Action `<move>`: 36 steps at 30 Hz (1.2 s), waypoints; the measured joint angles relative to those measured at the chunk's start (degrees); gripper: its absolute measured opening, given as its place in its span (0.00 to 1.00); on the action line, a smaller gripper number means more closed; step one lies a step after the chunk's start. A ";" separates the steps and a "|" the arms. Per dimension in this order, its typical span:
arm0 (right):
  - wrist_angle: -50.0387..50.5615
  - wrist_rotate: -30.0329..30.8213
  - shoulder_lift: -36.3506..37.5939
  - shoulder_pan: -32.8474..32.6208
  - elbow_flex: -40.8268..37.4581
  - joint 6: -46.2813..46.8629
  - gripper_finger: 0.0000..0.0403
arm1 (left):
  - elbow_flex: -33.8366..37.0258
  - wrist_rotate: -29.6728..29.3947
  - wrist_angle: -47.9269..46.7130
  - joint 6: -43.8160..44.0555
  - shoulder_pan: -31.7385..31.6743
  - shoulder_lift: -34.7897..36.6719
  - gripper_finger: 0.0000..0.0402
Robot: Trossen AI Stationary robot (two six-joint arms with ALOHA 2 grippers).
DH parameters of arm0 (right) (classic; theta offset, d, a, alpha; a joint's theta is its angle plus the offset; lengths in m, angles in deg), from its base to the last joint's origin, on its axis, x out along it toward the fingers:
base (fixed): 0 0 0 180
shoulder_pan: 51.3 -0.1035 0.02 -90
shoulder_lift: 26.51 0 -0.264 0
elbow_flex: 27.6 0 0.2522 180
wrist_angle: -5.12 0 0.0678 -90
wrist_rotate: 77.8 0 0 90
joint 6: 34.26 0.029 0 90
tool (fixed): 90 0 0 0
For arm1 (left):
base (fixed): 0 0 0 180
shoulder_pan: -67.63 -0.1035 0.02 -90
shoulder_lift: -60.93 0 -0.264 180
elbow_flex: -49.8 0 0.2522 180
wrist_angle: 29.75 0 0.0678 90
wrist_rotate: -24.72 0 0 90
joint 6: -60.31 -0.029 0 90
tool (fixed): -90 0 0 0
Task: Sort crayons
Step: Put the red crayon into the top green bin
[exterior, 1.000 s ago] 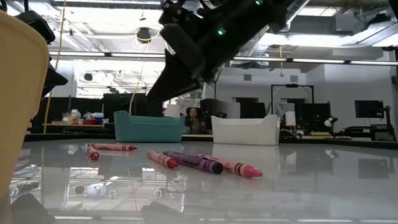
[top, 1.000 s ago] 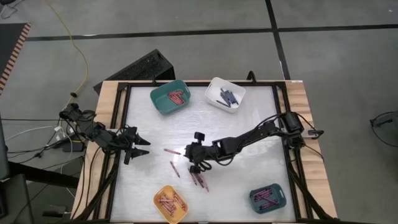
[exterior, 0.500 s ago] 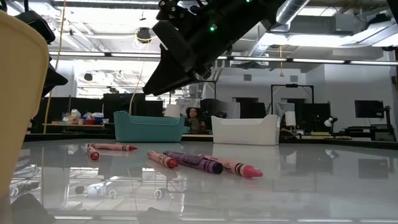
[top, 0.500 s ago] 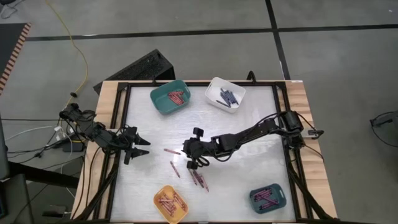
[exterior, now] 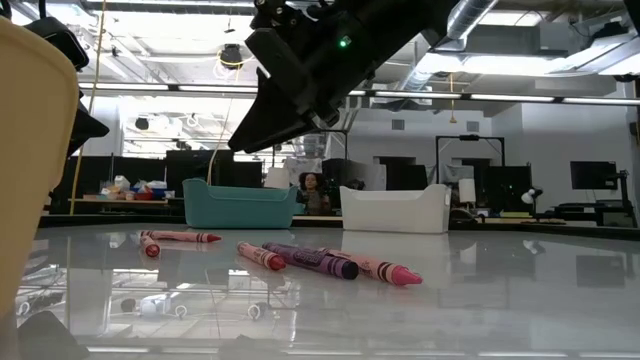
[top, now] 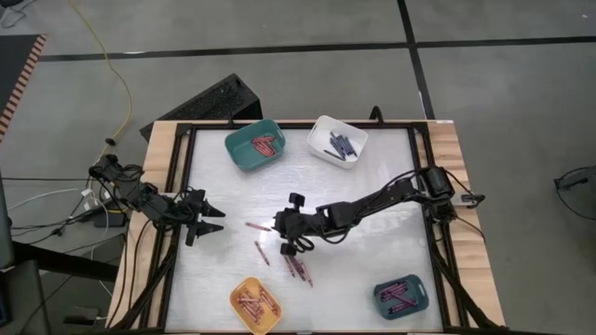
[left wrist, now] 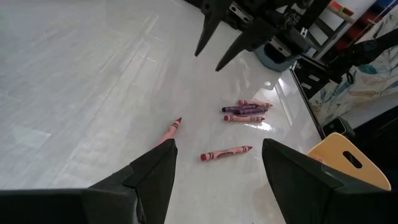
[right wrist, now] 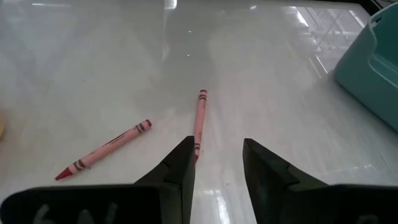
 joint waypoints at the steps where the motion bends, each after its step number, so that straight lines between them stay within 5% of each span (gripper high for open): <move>1: 0.00 0.00 0.00 0.02 0.00 0.00 0.32 | 0.00 0.00 0.00 0.00 0.00 0.02 0.57; 36: -5.08 2.54 0.00 0.09 0.00 3.60 0.32 | 0.02 0.00 0.00 0.00 0.00 0.00 0.57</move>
